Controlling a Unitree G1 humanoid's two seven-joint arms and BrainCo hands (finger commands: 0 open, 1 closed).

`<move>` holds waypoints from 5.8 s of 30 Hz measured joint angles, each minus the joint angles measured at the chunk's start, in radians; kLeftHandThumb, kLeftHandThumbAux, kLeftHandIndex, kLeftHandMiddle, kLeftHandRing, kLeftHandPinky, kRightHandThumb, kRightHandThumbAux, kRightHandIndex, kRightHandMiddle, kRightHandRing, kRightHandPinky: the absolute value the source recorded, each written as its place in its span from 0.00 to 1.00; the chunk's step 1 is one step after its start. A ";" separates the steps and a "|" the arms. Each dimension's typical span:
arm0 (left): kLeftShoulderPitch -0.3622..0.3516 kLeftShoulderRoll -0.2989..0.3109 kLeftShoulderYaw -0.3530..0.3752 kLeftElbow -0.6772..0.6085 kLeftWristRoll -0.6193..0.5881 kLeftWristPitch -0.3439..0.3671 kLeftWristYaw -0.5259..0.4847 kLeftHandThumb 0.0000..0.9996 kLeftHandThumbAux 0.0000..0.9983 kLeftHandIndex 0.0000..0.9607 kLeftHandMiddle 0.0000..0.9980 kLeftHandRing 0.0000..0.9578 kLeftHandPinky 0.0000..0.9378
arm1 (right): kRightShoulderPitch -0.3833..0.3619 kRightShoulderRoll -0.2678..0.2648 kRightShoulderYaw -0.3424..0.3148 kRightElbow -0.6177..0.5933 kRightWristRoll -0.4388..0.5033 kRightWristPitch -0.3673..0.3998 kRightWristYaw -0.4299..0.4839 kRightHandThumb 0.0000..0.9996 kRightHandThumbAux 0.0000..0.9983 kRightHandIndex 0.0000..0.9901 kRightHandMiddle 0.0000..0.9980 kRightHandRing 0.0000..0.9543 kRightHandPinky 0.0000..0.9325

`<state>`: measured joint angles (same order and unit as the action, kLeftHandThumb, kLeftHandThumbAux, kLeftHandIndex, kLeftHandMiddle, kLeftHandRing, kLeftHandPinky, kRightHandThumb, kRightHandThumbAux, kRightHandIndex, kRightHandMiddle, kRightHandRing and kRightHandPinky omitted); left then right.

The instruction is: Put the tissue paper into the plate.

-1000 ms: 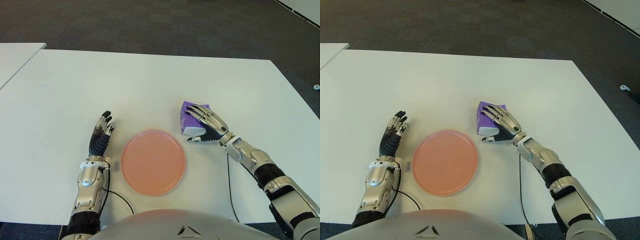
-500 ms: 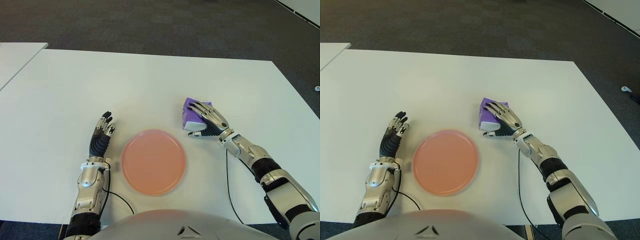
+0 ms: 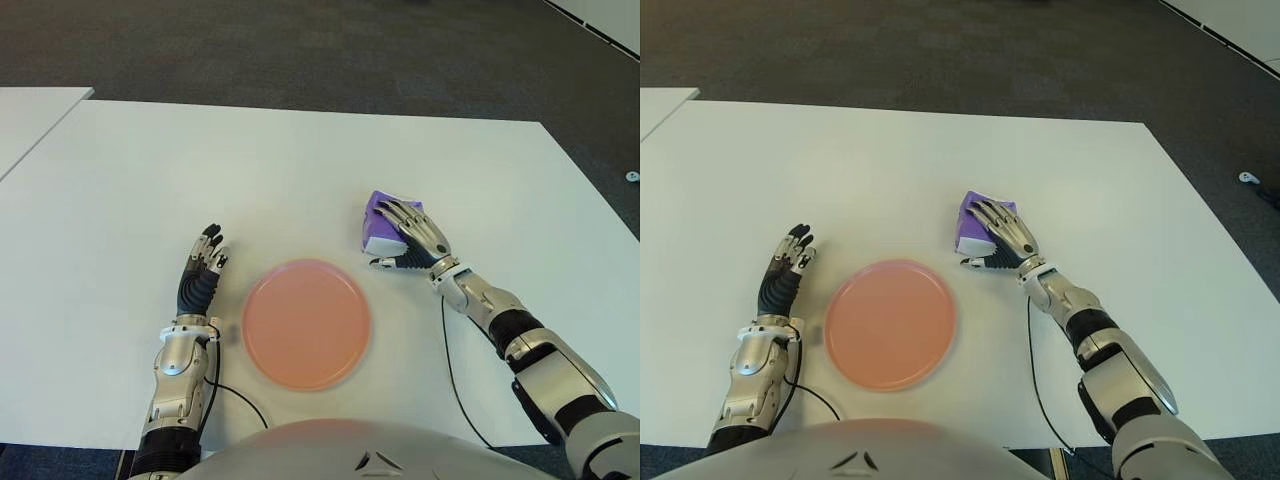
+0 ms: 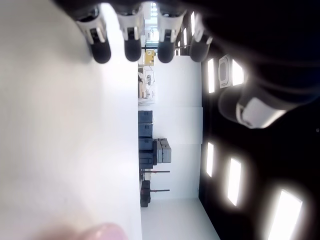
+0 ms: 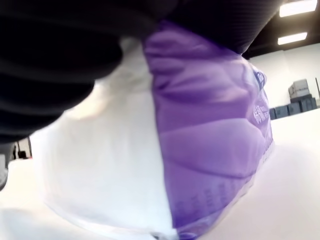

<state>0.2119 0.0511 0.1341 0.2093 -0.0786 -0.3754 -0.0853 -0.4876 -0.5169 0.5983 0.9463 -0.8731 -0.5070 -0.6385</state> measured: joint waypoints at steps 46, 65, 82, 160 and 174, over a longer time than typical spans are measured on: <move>0.007 -0.005 0.002 -0.010 -0.002 0.005 0.000 0.00 0.46 0.00 0.00 0.00 0.00 | -0.042 -0.005 0.230 0.051 -0.083 0.118 -0.420 0.74 0.71 0.44 0.87 0.91 0.95; 0.007 -0.013 0.000 -0.016 0.000 0.011 0.014 0.00 0.46 0.00 0.00 0.00 0.00 | 0.016 -0.057 0.228 -0.114 -0.081 0.097 -0.412 0.74 0.71 0.44 0.87 0.92 0.94; -0.004 -0.012 0.004 -0.016 -0.001 -0.013 0.014 0.00 0.46 0.00 0.00 0.00 0.00 | 0.182 -0.118 0.001 -0.651 -0.112 0.217 -0.362 0.72 0.72 0.44 0.86 0.90 0.91; -0.051 -0.015 0.000 0.061 -0.019 -0.061 0.014 0.00 0.50 0.00 0.00 0.00 0.00 | 0.336 0.022 -0.087 -1.046 -0.002 -0.218 0.348 0.72 0.72 0.44 0.84 0.88 0.92; -0.048 -0.013 -0.001 0.058 -0.020 -0.062 0.014 0.00 0.50 0.00 0.00 0.00 0.00 | 0.370 0.065 -0.097 -1.035 -0.006 -0.225 0.384 0.72 0.71 0.44 0.85 0.89 0.93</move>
<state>0.1634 0.0378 0.1332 0.2668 -0.0985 -0.4376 -0.0716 -0.1175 -0.4524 0.5012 -0.0885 -0.8793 -0.7322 -0.2548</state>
